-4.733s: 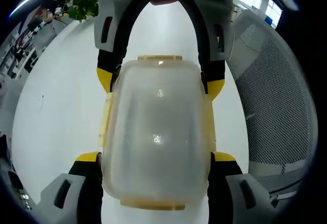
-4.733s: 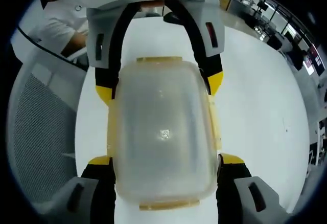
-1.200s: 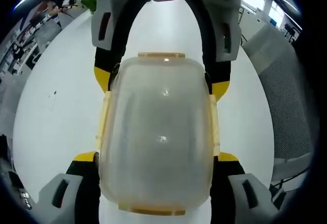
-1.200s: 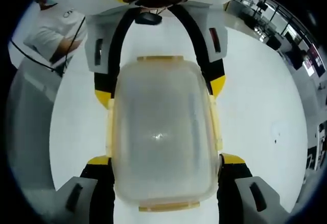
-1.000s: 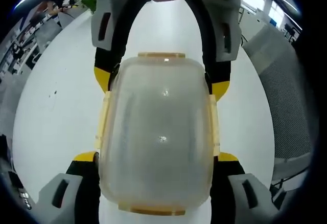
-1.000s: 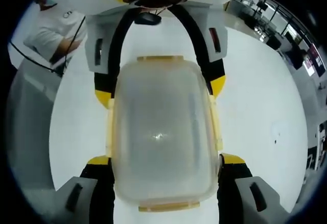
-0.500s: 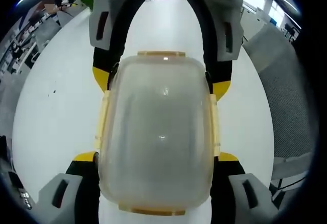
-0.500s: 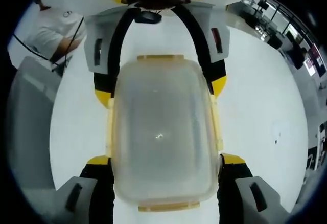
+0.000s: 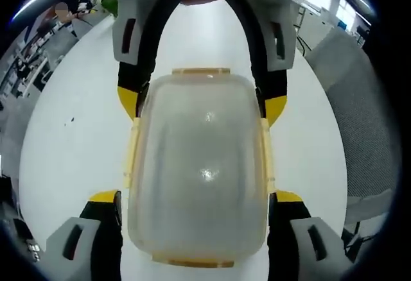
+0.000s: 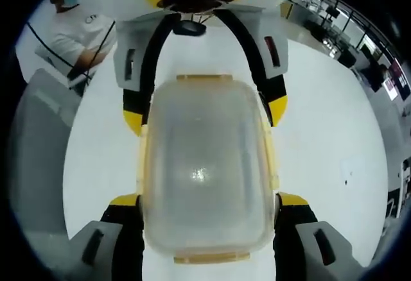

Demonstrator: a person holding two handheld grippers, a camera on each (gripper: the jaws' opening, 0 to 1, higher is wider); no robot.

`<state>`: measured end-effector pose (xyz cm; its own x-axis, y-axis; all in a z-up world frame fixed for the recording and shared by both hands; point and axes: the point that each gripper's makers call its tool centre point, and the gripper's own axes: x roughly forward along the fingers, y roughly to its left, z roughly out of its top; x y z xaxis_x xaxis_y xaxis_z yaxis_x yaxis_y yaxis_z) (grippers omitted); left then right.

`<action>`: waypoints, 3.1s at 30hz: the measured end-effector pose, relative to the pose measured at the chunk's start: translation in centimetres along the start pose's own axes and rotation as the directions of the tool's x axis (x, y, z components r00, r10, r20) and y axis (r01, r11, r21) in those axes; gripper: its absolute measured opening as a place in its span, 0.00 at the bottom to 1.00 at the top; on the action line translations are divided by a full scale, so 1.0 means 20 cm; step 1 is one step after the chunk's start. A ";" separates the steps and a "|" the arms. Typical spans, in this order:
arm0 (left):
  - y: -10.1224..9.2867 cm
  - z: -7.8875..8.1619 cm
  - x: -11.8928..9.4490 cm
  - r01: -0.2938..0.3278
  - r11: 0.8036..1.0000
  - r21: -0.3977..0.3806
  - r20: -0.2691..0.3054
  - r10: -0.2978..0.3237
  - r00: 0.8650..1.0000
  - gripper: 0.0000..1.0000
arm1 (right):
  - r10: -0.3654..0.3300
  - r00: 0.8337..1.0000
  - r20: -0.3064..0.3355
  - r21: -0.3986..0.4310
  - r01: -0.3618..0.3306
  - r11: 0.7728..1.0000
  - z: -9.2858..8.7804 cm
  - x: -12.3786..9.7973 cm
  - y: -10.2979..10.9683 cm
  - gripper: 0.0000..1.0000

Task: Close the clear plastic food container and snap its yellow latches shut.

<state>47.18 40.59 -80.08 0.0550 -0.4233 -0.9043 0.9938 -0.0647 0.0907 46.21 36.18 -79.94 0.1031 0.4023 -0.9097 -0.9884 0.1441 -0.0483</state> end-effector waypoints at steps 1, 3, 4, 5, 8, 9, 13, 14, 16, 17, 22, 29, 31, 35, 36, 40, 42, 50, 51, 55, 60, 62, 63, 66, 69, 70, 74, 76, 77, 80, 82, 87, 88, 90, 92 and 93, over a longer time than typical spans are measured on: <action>0.01 0.01 -0.01 -0.006 1.000 -0.002 0.005 0.006 1.000 0.99 | -0.001 1.000 0.001 0.002 0.001 1.000 0.00 0.00 0.00 0.84; 0.04 0.03 -0.03 -0.020 1.000 -0.005 0.023 0.021 1.000 0.99 | -0.008 1.000 0.020 0.017 0.007 1.000 0.01 -0.03 -0.03 0.86; 0.05 0.04 -0.04 -0.022 1.000 -0.014 0.033 0.022 0.999 0.99 | -0.010 1.000 0.024 0.024 0.010 1.000 0.00 -0.03 -0.04 0.86; 0.05 0.04 -0.05 -0.017 0.999 -0.028 0.039 0.018 0.999 0.99 | -0.013 0.999 0.032 0.036 0.012 0.999 0.00 -0.05 -0.05 0.87; 0.03 0.03 -0.06 -0.005 0.999 -0.032 0.038 0.006 0.999 0.98 | -0.009 0.999 0.038 0.050 0.007 0.999 -0.01 -0.06 -0.05 0.86; 0.02 0.03 -0.05 -0.003 1.000 -0.031 0.034 0.004 0.999 0.98 | -0.009 0.999 0.037 0.050 0.007 0.999 -0.01 -0.06 -0.05 0.86; -0.01 0.01 -0.06 -0.009 0.999 -0.049 0.030 0.011 0.999 0.95 | -0.028 0.997 0.072 0.053 0.024 0.998 0.00 -0.09 -0.05 0.86; -0.02 0.01 -0.06 -0.014 0.998 -0.062 0.037 0.016 0.999 0.94 | -0.035 0.996 0.084 0.058 0.030 0.998 0.00 -0.10 -0.05 0.86; -0.02 0.02 -0.07 -0.025 0.997 -0.070 0.051 0.029 0.998 0.93 | -0.057 0.993 0.105 0.059 0.051 0.997 0.02 -0.11 -0.05 0.86; -0.02 0.02 -0.08 -0.037 0.996 -0.078 0.060 0.042 0.997 0.92 | -0.064 0.992 0.112 0.057 0.058 0.997 0.03 -0.11 -0.05 0.85; -0.01 0.04 -0.11 -0.052 0.986 -0.161 0.126 0.072 0.989 0.91 | -0.067 0.986 0.153 0.094 0.053 0.994 0.04 -0.13 -0.03 0.85; 0.01 0.07 -0.16 -0.088 0.950 -0.301 0.265 0.172 0.949 0.88 | -0.111 0.965 0.237 0.208 0.061 0.976 0.03 -0.18 -0.02 0.84; 0.03 0.09 -0.18 -0.097 0.928 -0.360 0.314 0.219 0.924 0.89 | -0.139 0.957 0.254 0.247 0.074 0.966 0.02 -0.20 -0.02 0.84; 0.03 0.06 -0.18 -0.123 0.911 -0.393 0.322 0.262 0.910 0.89 | -0.185 0.940 0.285 0.288 0.100 0.952 0.01 -0.21 -0.02 0.84; 0.02 0.06 -0.17 -0.129 0.909 -0.396 0.325 0.270 0.907 0.88 | -0.198 0.937 0.288 0.300 0.108 0.948 0.00 -0.21 -0.02 0.84; 0.00 0.06 -0.18 -0.144 0.897 -0.418 0.346 0.304 0.888 0.86 | -0.262 0.911 0.319 0.375 0.132 0.917 -0.01 -0.22 -0.03 0.84; 0.02 0.08 -0.21 -0.179 0.881 -0.438 0.368 0.358 0.858 0.86 | -0.293 0.896 0.332 0.412 0.142 0.900 0.00 -0.22 -0.02 0.84; 0.00 0.05 -0.24 -0.214 0.818 -0.535 0.373 0.456 0.808 0.83 | -0.370 0.872 0.320 0.464 0.196 0.864 -0.01 -0.22 0.00 0.84; 0.00 0.05 -0.25 -0.215 0.801 -0.559 0.376 0.476 0.795 0.83 | -0.389 0.863 0.321 0.491 0.200 0.848 -0.02 -0.22 0.00 0.84; -0.01 0.03 -0.27 -0.230 0.759 -0.609 0.368 0.527 0.766 0.83 | -0.448 0.831 0.331 0.550 0.216 0.807 -0.02 -0.22 0.00 0.84; -0.04 0.02 -0.26 -0.238 0.745 -0.623 0.357 0.541 0.761 0.82 | -0.442 0.836 0.325 0.575 0.197 0.794 -0.02 -0.20 0.03 0.83; -0.05 0.02 -0.27 -0.237 0.739 -0.631 0.355 0.546 0.759 0.81 | -0.449 0.828 0.336 0.586 0.190 0.788 0.00 -0.21 0.04 0.83; -0.05 0.02 -0.27 -0.239 0.737 -0.632 0.356 0.550 0.755 0.80 | -0.453 0.825 0.339 0.589 0.190 0.786 0.00 -0.22 0.04 0.83; -0.06 0.01 -0.30 -0.243 0.729 -0.640 0.358 0.563 0.745 0.80 | -0.467 0.816 0.341 0.602 0.192 0.775 -0.02 -0.24 0.05 0.83; -0.08 -0.01 -0.30 -0.241 0.719 -0.652 0.353 0.569 0.743 0.80 | -0.479 0.809 0.340 0.620 0.190 0.761 -0.04 -0.26 0.06 0.83; -0.09 -0.02 -0.30 -0.240 0.716 -0.655 0.351 0.571 0.742 0.80 | -0.483 0.807 0.339 0.623 0.192 0.758 -0.04 -0.27 0.07 0.83; -0.13 -0.04 -0.32 -0.235 0.701 -0.674 0.348 0.581 0.735 0.80 | -0.493 0.800 0.342 0.636 0.190 0.748 -0.05 -0.29 0.11 0.83; -0.14 -0.04 -0.32 -0.233 0.697 -0.679 0.347 0.583 0.734 0.80 | -0.495 0.800 0.340 0.638 0.190 0.746 -0.06 -0.30 0.13 0.83; -0.15 -0.05 -0.33 -0.230 0.695 -0.681 0.345 0.582 0.736 0.79 | -0.495 0.799 0.341 0.635 0.193 0.748 -0.05 -0.31 0.14 0.82; -0.17 -0.06 -0.34 -0.234 0.691 -0.684 0.341 0.587 0.734 0.79 | -0.505 0.789 0.348 0.645 0.189 0.740 -0.06 -0.34 0.16 0.82; -0.18 -0.06 -0.35 -0.220 0.678 -0.702 0.345 0.593 0.727 0.79 | -0.515 0.783 0.347 0.654 0.191 0.732 -0.08 -0.36 0.17 0.81; -0.21 -0.05 -0.38 -0.216 0.670 -0.710 0.348 0.601 0.720 0.78 | -0.529 0.773 0.351 0.682 0.177 0.710 -0.10 -0.41 0.19 0.80; -0.21 -0.06 -0.38 -0.215 0.668 -0.712 0.347 0.601 0.720 0.78 | -0.531 0.772 0.350 0.682 0.178 0.709 -0.11 -0.42 0.20 0.80; -0.23 -0.06 -0.39 -0.210 0.663 -0.718 0.350 0.605 0.716 0.78 | -0.533 0.771 0.348 0.681 0.182 0.709 -0.11 -0.42 0.21 0.80; -0.25 -0.06 -0.39 -0.206 0.661 -0.722 0.348 0.603 0.717 0.78 | -0.537 0.770 0.345 0.683 0.186 0.706 -0.12 -0.43 0.22 0.79; -0.26 -0.05 -0.39 -0.205 0.662 -0.721 0.349 0.603 0.718 0.78 | -0.539 0.769 0.343 0.692 0.181 0.699 -0.13 -0.43 0.22 0.79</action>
<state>41.64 45.17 -73.94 0.6043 -0.6585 -0.4485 0.7166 0.6953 -0.0554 40.70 31.07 -73.37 0.6503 0.5418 -0.5324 -0.5948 0.7992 0.0868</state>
